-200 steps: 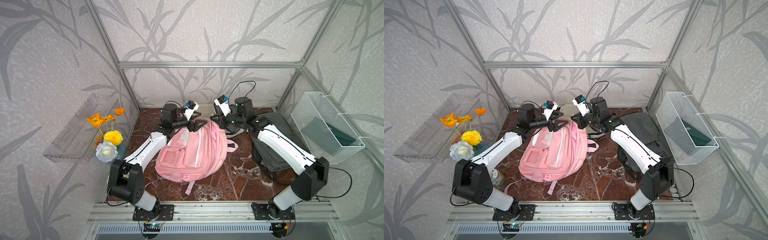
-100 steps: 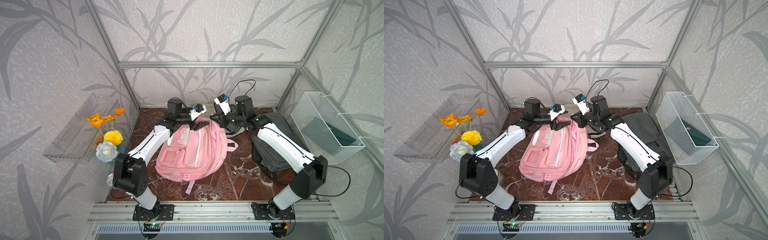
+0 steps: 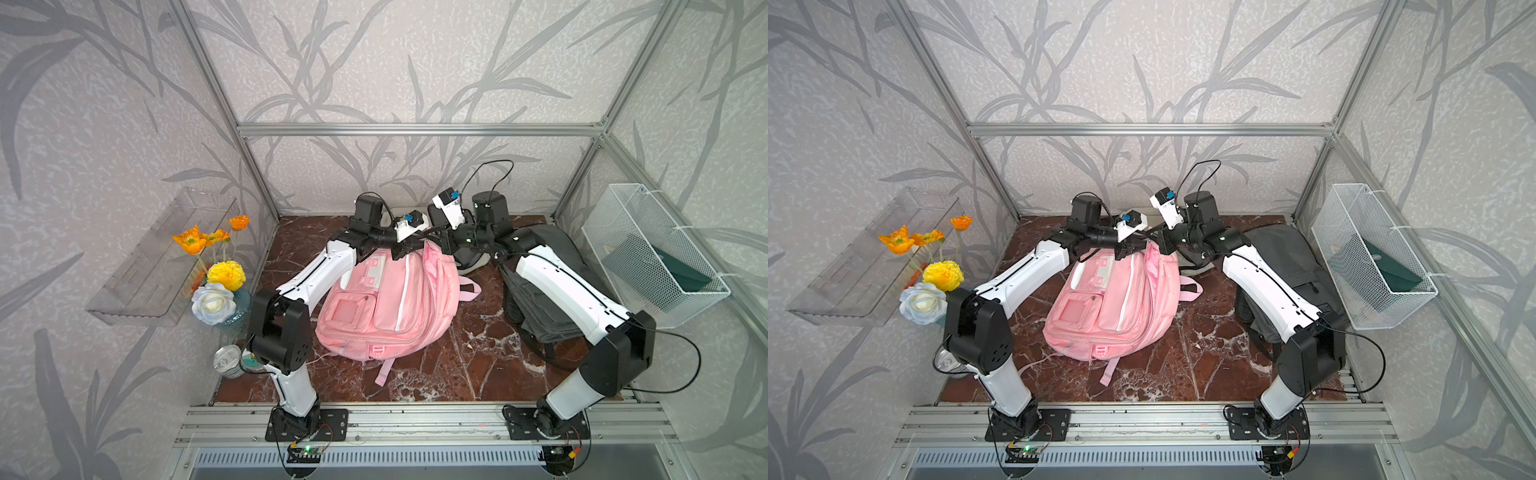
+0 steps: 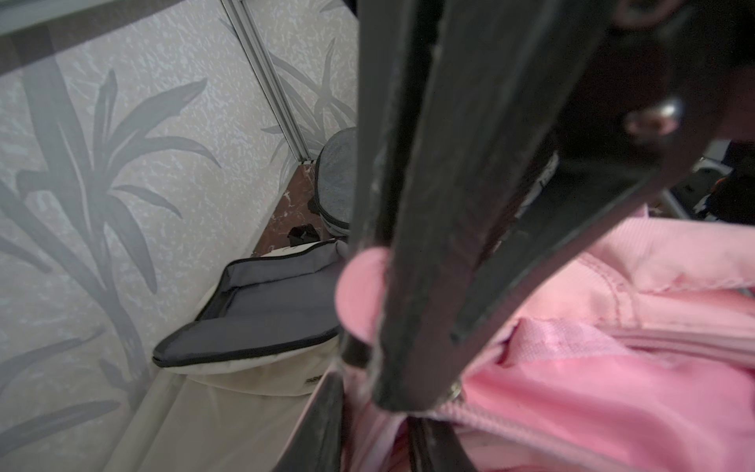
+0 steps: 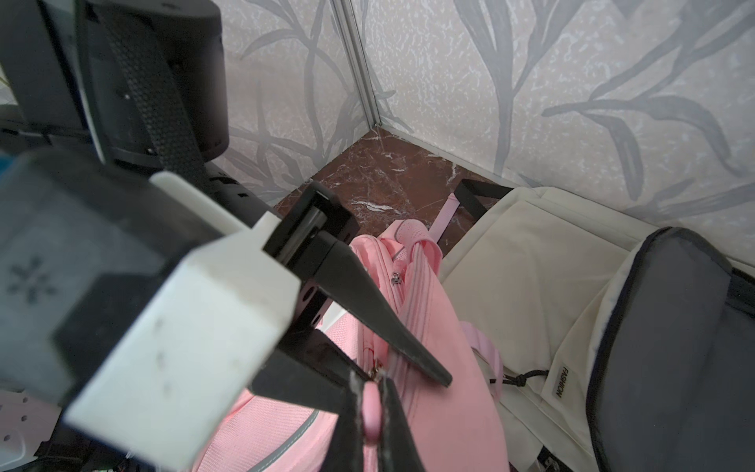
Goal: Zip up the backpack
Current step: Zip the zipper on the backpack.
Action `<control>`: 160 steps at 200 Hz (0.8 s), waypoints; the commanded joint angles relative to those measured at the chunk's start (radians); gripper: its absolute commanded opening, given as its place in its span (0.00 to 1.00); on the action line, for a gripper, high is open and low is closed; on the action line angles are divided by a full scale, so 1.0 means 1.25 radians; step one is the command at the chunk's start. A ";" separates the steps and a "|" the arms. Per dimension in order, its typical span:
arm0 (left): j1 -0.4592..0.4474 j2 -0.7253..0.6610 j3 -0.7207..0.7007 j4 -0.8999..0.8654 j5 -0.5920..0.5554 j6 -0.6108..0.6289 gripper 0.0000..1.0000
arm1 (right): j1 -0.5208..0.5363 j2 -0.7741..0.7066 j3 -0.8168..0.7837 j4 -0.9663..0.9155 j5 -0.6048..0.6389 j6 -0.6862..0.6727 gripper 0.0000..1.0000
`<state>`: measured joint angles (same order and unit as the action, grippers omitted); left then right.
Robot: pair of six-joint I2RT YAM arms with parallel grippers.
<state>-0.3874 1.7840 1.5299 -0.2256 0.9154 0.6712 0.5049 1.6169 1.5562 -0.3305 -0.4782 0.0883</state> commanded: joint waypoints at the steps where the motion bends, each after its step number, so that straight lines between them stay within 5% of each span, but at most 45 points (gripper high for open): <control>1: -0.006 0.021 0.024 0.000 -0.058 -0.016 0.00 | 0.007 -0.064 0.001 0.123 -0.029 0.018 0.00; 48: 0.042 -0.002 -0.039 0.148 -0.184 -0.152 0.00 | 0.009 -0.157 -0.094 0.140 0.062 -0.018 0.00; 100: 0.081 -0.004 -0.023 0.168 -0.274 -0.211 0.00 | 0.026 -0.245 -0.209 0.195 0.050 -0.036 0.00; 160: 0.125 0.035 0.070 0.114 -0.478 -0.270 0.00 | 0.091 -0.304 -0.238 0.200 0.060 -0.072 0.00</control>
<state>-0.3847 1.7760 1.5406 -0.1207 0.7677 0.4309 0.5468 1.3846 1.2304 -0.0715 -0.2722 0.0216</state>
